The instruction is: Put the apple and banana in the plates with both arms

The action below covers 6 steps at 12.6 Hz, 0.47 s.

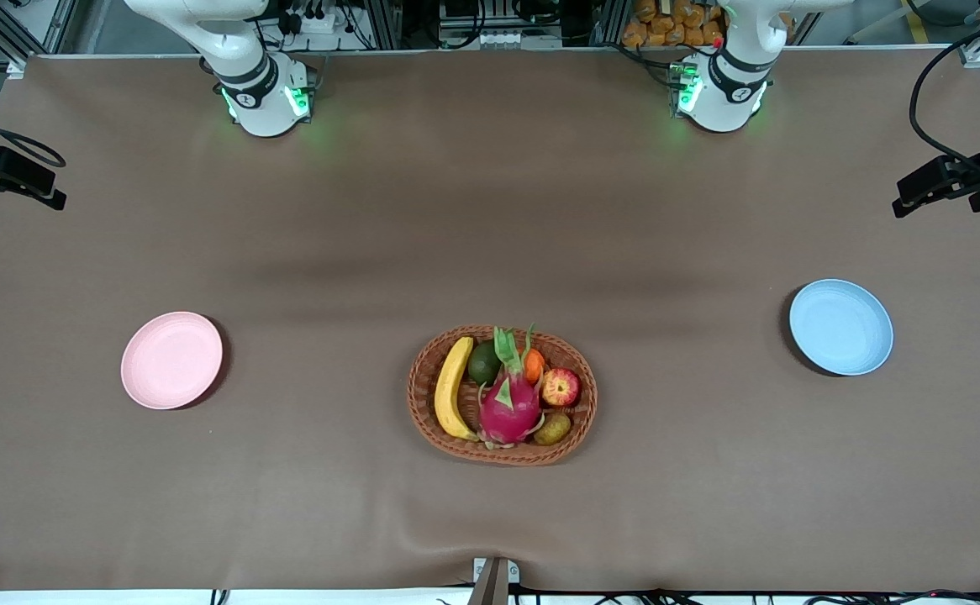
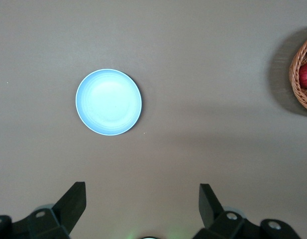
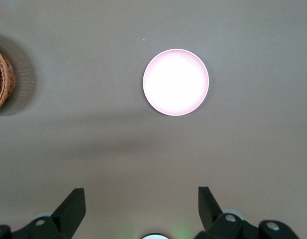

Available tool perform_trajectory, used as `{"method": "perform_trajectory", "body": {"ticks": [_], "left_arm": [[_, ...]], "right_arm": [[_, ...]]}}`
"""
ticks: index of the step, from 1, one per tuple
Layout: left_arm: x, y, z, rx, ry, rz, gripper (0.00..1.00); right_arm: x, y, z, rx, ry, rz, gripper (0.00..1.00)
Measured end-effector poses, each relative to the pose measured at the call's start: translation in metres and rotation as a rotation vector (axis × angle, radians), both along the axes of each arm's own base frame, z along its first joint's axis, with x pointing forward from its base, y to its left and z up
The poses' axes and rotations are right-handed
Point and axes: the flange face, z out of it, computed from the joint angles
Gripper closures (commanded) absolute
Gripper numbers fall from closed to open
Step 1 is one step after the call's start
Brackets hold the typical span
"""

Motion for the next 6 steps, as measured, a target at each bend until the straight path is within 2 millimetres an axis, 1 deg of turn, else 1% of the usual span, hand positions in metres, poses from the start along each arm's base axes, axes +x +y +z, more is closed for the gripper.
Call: {"method": "perform_trajectory", "body": {"ticks": [6], "left_arm": [[0.0000, -0.0016, 0.0002, 0.000, 0.000, -0.003, 0.00]], "right_arm": [[-0.0003, -0.0046, -0.0002, 0.000, 0.000, 0.009, 0.00]]}}
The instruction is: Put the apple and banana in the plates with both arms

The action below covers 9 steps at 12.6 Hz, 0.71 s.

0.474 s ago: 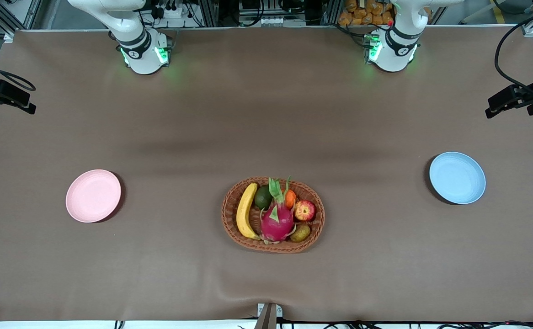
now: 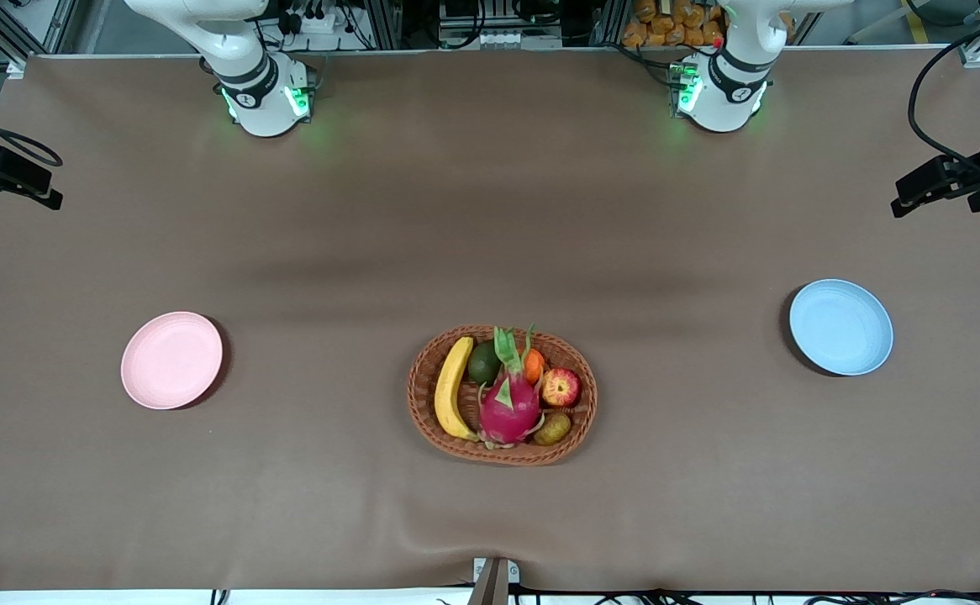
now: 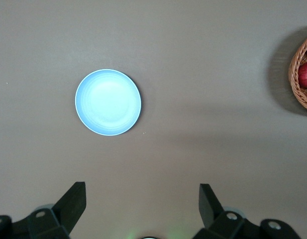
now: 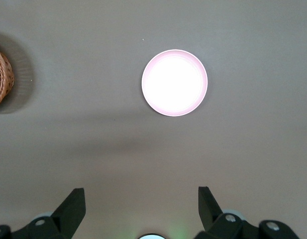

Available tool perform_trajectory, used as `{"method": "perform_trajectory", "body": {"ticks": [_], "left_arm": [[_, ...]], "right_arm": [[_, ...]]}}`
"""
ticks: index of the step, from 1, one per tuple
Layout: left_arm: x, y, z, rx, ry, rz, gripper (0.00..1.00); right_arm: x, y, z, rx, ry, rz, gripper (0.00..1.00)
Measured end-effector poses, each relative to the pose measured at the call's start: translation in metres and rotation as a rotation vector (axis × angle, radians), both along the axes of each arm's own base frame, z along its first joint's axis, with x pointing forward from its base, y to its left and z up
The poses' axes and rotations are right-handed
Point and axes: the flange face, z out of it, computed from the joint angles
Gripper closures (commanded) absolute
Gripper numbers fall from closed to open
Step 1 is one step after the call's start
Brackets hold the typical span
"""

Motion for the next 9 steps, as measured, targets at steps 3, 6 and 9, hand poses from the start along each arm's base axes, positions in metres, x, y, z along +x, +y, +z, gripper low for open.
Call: {"method": "perform_trajectory", "body": {"ticks": [3, 6, 9], "left_arm": [[0.000, -0.002, 0.000, 0.000, 0.000, -0.003, 0.00], [0.000, -0.003, 0.000, 0.000, 0.000, -0.006, 0.00], [0.007, -0.009, -0.011, 0.001, 0.008, -0.017, 0.00]], "right_arm": [[0.000, 0.000, -0.002, 0.000, 0.004, 0.001, 0.00], [0.001, 0.000, -0.002, 0.000, 0.000, 0.002, 0.00], [0.002, 0.001, -0.003, 0.000, -0.002, 0.003, 0.00]]}}
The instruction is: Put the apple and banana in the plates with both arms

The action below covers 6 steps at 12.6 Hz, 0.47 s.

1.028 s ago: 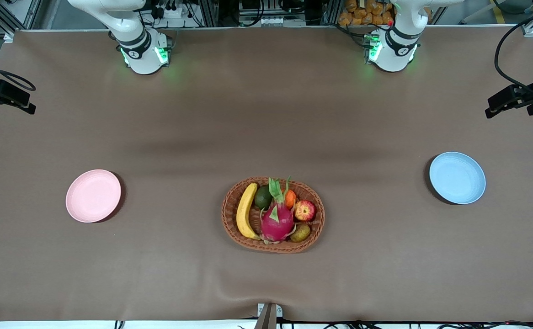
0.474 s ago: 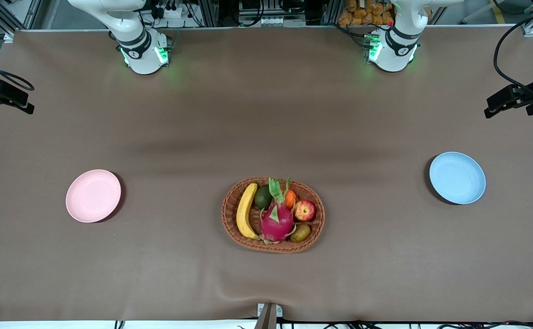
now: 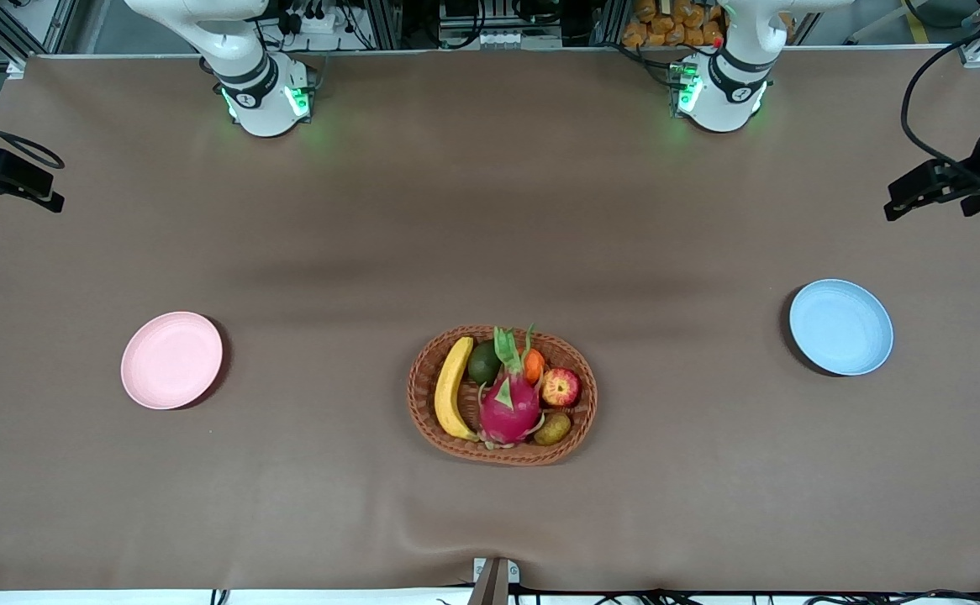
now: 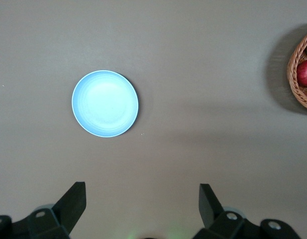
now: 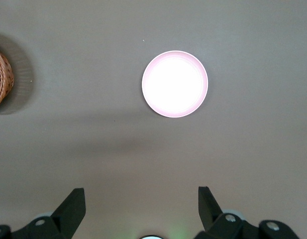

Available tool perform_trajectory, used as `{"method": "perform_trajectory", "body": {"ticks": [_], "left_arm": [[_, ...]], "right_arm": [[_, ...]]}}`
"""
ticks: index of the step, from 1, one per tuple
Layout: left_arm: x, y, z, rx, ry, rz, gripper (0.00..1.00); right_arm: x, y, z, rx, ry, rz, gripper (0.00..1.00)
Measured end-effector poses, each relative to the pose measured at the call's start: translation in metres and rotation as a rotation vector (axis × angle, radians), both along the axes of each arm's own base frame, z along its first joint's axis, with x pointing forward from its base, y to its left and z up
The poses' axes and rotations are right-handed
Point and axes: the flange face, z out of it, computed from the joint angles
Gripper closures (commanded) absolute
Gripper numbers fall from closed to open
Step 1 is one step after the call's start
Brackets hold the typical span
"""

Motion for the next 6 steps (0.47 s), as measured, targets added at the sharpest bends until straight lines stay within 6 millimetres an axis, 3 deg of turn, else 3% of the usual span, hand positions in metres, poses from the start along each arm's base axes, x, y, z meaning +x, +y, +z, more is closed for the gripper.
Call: {"method": "perform_trajectory", "body": {"ticks": [3, 6], "left_arm": [[0.016, -0.013, -0.017, 0.001, -0.002, -0.022, 0.00], [0.025, -0.031, -0.018, 0.001, -0.014, -0.053, 0.00]], "right_arm": [[0.001, 0.000, -0.001, 0.000, 0.001, 0.000, 0.00], [0.002, 0.001, -0.004, 0.000, 0.006, 0.002, 0.00]]}}
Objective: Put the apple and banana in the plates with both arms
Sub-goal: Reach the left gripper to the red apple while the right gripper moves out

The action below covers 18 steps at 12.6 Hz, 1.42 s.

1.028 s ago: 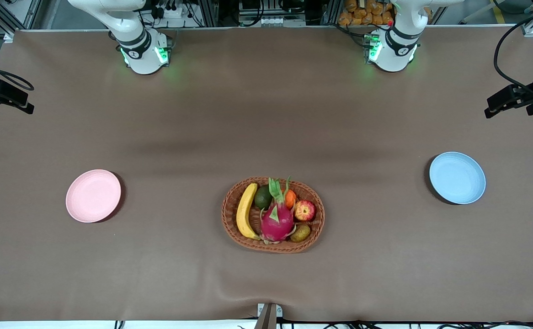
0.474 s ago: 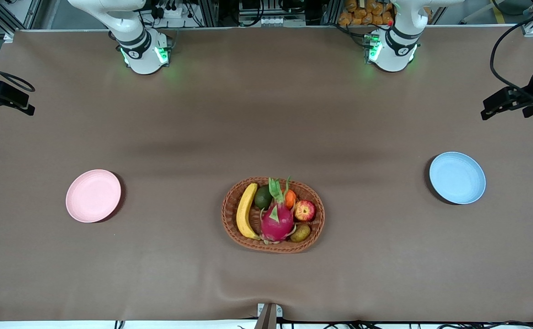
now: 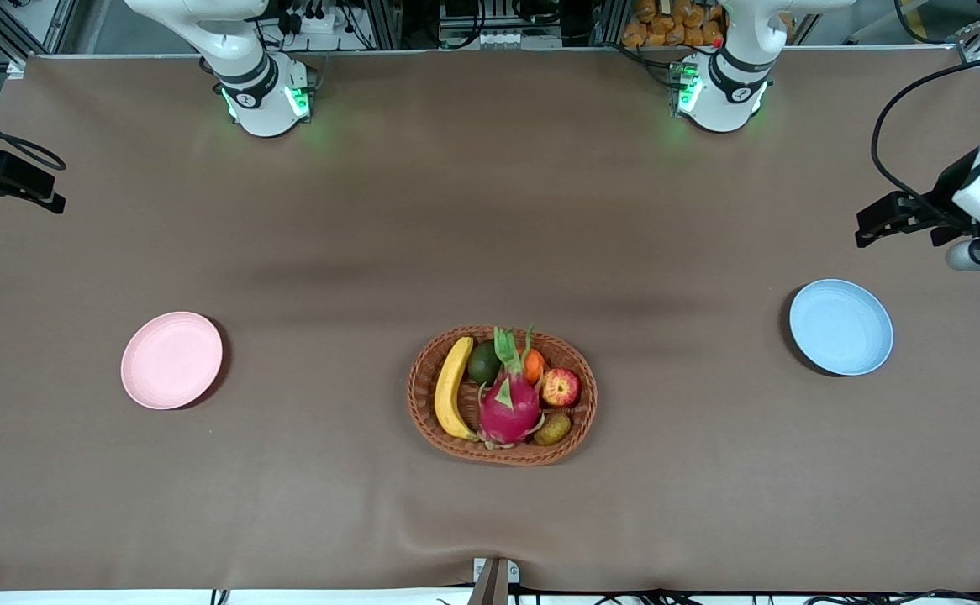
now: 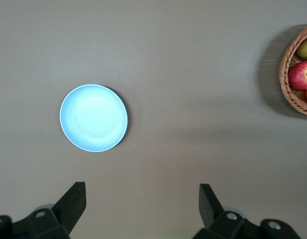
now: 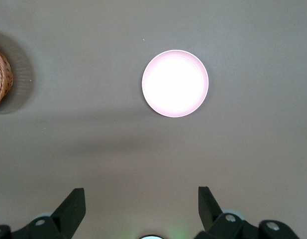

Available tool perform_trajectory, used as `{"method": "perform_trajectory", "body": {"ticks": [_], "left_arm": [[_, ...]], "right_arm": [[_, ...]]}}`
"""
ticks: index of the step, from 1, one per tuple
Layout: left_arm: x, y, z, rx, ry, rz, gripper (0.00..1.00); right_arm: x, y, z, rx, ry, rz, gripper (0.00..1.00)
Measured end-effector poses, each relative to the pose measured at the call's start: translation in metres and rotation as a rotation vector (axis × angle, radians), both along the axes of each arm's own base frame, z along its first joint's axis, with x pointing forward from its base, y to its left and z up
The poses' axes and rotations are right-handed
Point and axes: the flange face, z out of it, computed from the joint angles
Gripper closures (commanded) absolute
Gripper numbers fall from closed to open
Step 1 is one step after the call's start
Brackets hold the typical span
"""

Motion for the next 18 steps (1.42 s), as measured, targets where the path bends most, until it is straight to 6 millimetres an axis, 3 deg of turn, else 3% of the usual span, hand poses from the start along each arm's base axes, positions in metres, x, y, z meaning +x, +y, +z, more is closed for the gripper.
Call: {"method": "perform_trajectory", "body": {"ticks": [3, 7, 12, 15, 18], "left_arm": [[0.019, -0.010, -0.027, 0.004, 0.032, -0.015, 0.00], [0.057, -0.049, -0.080, 0.001, 0.015, -0.071, 0.00], [0.079, -0.105, -0.129, -0.040, -0.021, -0.084, 0.00], [0.093, -0.138, -0.169, -0.093, -0.050, -0.099, 0.00], [0.089, -0.191, -0.208, -0.095, -0.044, -0.171, 0.00]], "right_arm": [[0.003, 0.004, -0.005, 0.000, 0.007, 0.009, 0.00], [0.007, 0.011, -0.010, 0.001, 0.011, 0.030, 0.00], [0.009, 0.011, -0.014, 0.007, 0.018, 0.107, 0.00], [0.014, 0.010, -0.021, 0.013, 0.027, 0.110, 0.00], [0.035, 0.000, -0.035, 0.016, 0.024, 0.093, 0.00]]}}
